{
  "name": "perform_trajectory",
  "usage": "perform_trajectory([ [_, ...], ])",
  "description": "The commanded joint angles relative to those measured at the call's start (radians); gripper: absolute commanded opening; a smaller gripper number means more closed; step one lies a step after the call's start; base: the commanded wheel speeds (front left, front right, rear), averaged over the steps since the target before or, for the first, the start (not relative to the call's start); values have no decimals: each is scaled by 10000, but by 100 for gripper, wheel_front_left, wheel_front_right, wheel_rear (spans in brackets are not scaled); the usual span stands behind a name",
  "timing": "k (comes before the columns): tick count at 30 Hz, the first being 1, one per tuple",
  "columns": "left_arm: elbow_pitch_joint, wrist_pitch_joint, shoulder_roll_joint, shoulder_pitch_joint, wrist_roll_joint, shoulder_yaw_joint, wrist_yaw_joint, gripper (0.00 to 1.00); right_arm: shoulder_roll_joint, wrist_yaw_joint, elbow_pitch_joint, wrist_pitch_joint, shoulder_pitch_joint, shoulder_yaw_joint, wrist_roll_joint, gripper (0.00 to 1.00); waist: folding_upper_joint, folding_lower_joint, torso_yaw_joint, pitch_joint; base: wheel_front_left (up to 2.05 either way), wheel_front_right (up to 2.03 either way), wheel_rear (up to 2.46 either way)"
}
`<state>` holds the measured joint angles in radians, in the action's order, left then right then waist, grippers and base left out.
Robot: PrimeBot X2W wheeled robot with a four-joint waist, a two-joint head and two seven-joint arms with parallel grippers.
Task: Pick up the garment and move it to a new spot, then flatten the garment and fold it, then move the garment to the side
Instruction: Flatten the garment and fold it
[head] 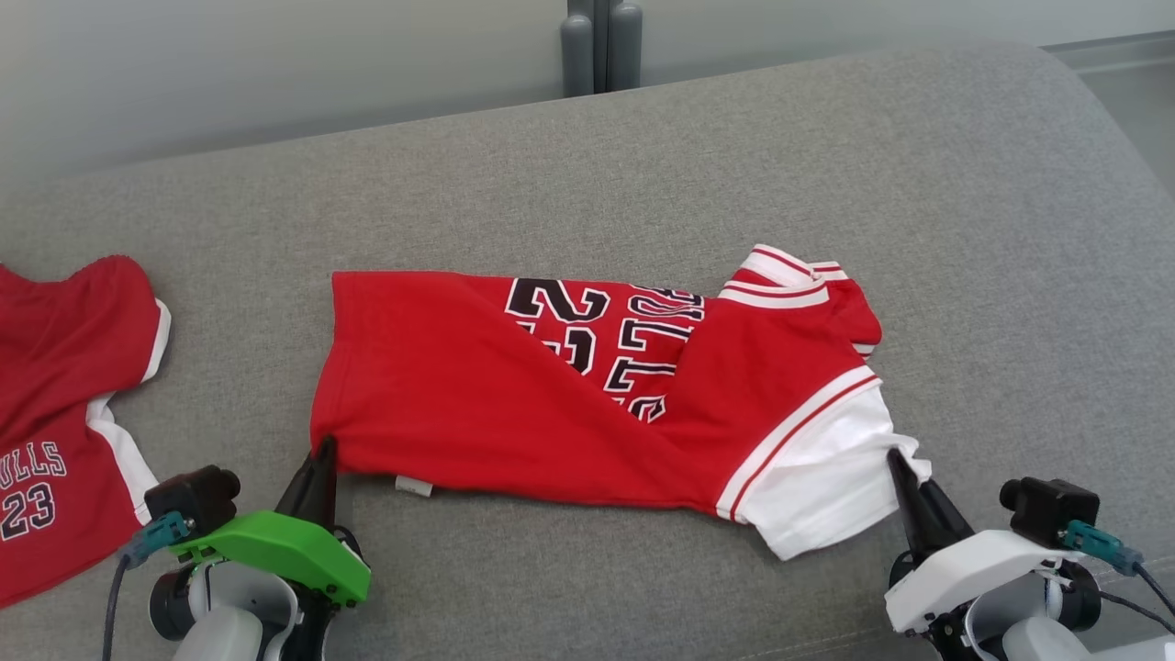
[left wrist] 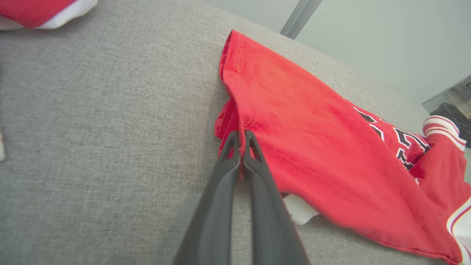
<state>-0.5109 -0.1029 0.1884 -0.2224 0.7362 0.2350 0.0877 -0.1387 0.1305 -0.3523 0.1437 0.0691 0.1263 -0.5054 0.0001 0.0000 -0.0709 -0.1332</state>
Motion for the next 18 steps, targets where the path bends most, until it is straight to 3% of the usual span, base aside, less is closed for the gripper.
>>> perform_trajectory([
  [1,151,-75,132,-135,-147,24,-39,0,32,3,138,168,123,-101,-207,0,-1,0,21,84,0,0,0],
  [7,1211,-413,341,66,-327,-81,-302,0,20,4,1354,730,187,-501,-663,0,-1,0,71,493,0,0,0],
  [18,4727,158,847,1281,-819,-13,-1309,0,-103,4,4353,1094,-75,-1455,-604,0,-1,0,291,1067,0,0,0],
])
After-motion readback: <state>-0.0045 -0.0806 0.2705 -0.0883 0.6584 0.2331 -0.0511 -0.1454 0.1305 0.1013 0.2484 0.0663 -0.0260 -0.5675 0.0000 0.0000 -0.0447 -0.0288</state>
